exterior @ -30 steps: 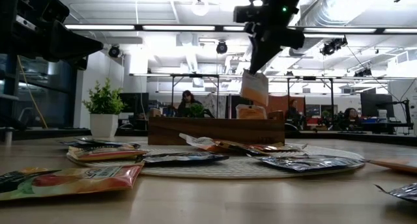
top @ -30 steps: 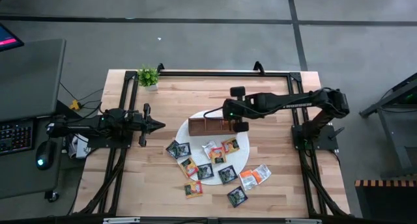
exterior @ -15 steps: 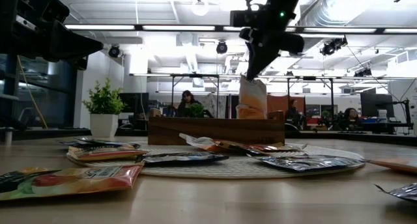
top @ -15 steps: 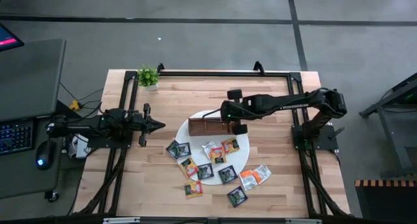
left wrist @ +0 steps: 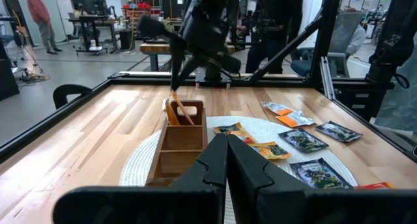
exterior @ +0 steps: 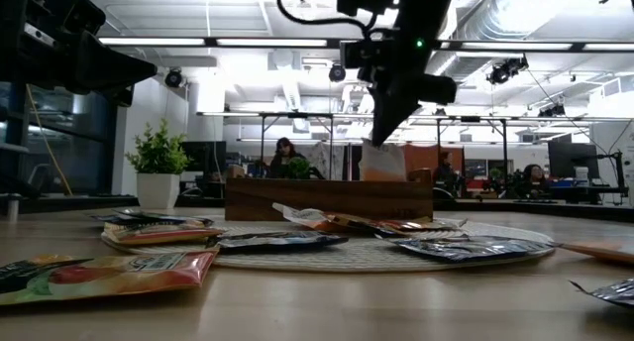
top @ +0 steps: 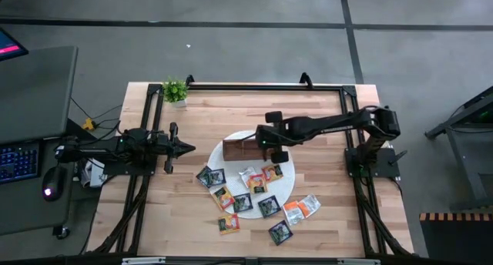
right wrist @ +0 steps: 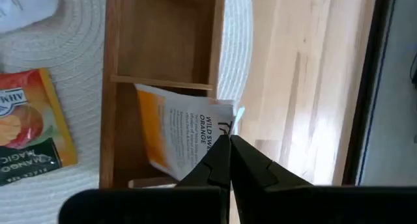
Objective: Pick & Place Tea
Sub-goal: Put the white tea bag into the right section of the wooden organizer
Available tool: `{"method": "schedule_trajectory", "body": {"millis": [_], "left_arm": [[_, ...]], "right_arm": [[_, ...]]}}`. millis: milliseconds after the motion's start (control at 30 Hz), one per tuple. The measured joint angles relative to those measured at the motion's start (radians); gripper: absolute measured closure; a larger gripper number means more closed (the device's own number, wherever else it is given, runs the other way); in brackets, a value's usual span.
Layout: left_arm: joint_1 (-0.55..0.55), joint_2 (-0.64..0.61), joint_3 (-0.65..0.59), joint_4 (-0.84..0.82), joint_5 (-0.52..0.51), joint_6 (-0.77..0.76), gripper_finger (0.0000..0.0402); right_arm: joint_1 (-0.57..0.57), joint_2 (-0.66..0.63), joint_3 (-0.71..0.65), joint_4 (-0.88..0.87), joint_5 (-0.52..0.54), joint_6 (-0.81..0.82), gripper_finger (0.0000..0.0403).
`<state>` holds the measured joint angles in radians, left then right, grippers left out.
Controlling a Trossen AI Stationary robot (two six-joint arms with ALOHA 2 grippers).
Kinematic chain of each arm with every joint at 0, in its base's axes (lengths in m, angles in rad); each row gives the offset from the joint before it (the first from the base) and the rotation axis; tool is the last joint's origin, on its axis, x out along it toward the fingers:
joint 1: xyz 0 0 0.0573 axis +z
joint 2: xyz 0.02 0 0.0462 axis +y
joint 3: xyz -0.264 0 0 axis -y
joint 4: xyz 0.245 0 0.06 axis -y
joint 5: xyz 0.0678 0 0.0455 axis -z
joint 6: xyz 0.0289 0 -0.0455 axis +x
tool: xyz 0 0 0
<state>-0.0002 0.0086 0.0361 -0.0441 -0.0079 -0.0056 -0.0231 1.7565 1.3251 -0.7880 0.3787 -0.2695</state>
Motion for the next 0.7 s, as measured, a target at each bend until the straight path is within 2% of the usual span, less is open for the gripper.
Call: {"method": "schedule_trajectory", "body": {"millis": [700], "left_arm": [[0.000, 0.000, 0.000, 0.000, 0.000, 0.000, 0.0401]], "right_arm": [[-0.005, 0.031, 0.000, -0.037, 0.036, 0.021, 0.0403]]}}
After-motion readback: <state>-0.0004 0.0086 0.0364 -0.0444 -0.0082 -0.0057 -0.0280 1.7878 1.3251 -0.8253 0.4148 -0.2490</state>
